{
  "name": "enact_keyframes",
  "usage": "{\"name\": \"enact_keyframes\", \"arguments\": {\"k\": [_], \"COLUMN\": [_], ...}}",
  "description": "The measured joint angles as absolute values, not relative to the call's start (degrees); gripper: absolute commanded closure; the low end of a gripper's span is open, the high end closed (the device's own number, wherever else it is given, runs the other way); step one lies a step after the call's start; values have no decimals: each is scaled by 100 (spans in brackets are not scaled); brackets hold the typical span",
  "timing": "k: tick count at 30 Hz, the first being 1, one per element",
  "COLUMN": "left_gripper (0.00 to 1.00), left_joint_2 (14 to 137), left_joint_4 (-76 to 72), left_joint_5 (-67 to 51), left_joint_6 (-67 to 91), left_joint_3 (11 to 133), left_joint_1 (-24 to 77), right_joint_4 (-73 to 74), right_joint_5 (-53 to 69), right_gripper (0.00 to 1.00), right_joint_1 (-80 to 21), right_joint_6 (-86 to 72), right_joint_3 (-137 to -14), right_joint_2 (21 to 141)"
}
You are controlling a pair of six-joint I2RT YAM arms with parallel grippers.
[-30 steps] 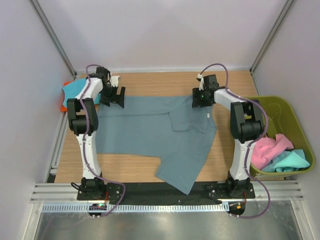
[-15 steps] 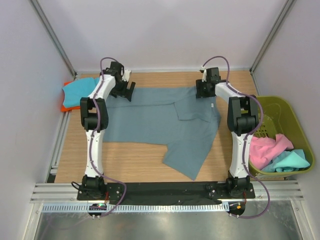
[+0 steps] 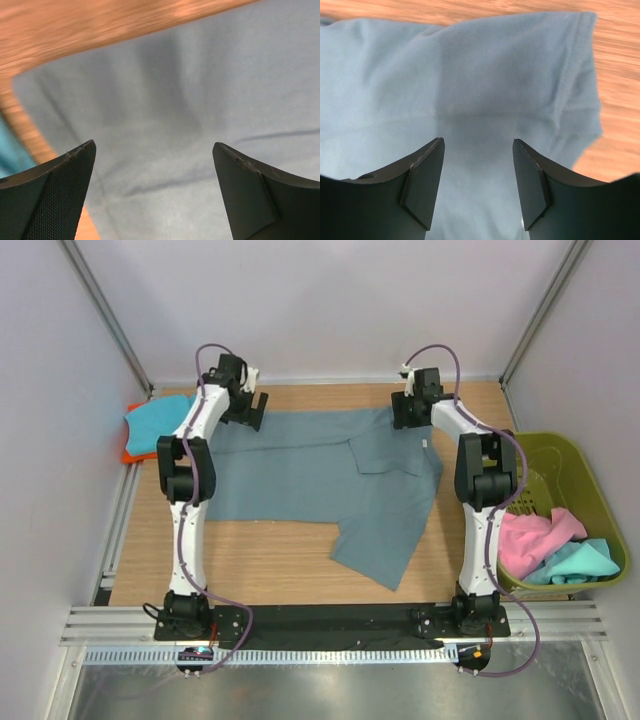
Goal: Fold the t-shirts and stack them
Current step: Fold the tshirt
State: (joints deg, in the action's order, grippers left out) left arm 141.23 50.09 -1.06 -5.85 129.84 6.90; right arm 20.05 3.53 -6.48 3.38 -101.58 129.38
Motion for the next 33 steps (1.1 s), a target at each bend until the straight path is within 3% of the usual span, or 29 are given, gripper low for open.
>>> {"name": "enact_keyframes", "arguments": {"k": [3,8,15,17,21,24,33], "left_gripper": [0,0,0,0,16,5,1], "left_joint_2": [13391,10956,8759,8541,8543,8578,8624], "left_joint_4": [5002,4742,4578,4641,4748,5017,4681], "left_joint_5": [-183,-613,-1127,-1361,-1347,-976,467], "left_joint_6": [-423,200,1144,1105,801,493,-67], "left_joint_3": [12608,11474,9981,9255,7915,7312,6383], "left_joint_1": [690,690,644,582,495,480,473], "right_joint_4": [2196,2569,3365,3656,3986,4217,4357], "right_joint_5": [475,1234,2316,2390,2416,2344,1800], "right_gripper": [36,33,34,34,41,42,42], "right_joint_1": [-628,-609,-1299,-1955,-3157,-3459,-3994], "right_joint_6": [460,1031,2449,2842,3328,3688,5148], "right_joint_3": [-9850,-8991,-6766,-5966,-4783,-4342,-3048], "right_joint_2": [12317,10484,8145,7526,6466,5990,5026]}}
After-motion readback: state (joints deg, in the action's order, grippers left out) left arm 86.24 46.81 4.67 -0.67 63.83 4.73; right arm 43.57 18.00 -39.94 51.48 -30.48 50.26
